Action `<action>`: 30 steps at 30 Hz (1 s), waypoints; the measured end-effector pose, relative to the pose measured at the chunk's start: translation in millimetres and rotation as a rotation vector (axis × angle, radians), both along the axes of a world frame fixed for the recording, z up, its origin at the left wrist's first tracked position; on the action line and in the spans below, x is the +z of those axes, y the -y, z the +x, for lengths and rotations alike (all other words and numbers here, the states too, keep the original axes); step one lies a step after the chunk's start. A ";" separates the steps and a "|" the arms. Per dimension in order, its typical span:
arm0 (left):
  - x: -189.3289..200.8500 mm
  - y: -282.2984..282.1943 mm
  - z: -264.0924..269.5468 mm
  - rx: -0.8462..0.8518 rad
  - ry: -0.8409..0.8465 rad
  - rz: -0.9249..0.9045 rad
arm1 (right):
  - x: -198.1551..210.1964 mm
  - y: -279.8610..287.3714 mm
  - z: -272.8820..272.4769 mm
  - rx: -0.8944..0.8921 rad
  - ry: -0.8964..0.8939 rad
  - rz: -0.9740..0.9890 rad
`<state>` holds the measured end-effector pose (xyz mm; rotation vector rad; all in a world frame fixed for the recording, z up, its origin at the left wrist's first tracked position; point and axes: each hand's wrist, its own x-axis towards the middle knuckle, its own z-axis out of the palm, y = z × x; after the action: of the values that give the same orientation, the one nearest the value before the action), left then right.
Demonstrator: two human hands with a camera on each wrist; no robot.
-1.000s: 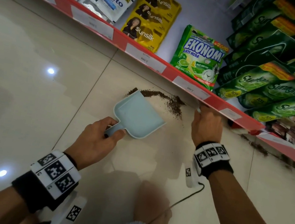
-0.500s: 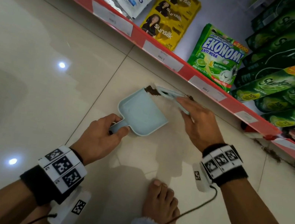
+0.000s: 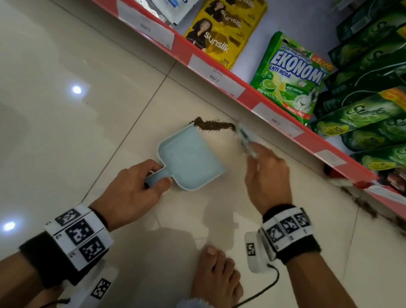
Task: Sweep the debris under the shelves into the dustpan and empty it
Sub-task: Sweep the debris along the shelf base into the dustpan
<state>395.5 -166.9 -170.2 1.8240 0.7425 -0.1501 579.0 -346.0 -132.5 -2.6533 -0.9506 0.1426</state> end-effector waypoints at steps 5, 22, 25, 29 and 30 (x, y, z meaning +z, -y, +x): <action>-4.9 -2.4 -5.7 0.019 -0.023 0.018 | 7.8 -0.9 -15.2 0.026 -0.023 0.099; -1.4 -0.5 -4.9 0.002 -0.025 0.031 | 11.2 -24.2 -41.5 -0.103 0.009 -0.045; -0.5 -3.4 -9.5 0.005 -0.040 0.050 | 19.2 -29.0 -38.2 -0.090 -0.044 0.106; -2.1 -8.5 -14.1 0.052 -0.051 0.037 | 33.1 -2.2 -11.8 -0.155 0.103 0.015; -2.7 -9.3 -13.7 0.063 -0.052 0.031 | 35.3 6.9 -5.0 -0.190 0.151 -0.057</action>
<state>381.8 -157.6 -172.9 1.8296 0.8422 -0.1464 574.0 -352.9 -97.1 -2.8220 -0.7420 -0.0757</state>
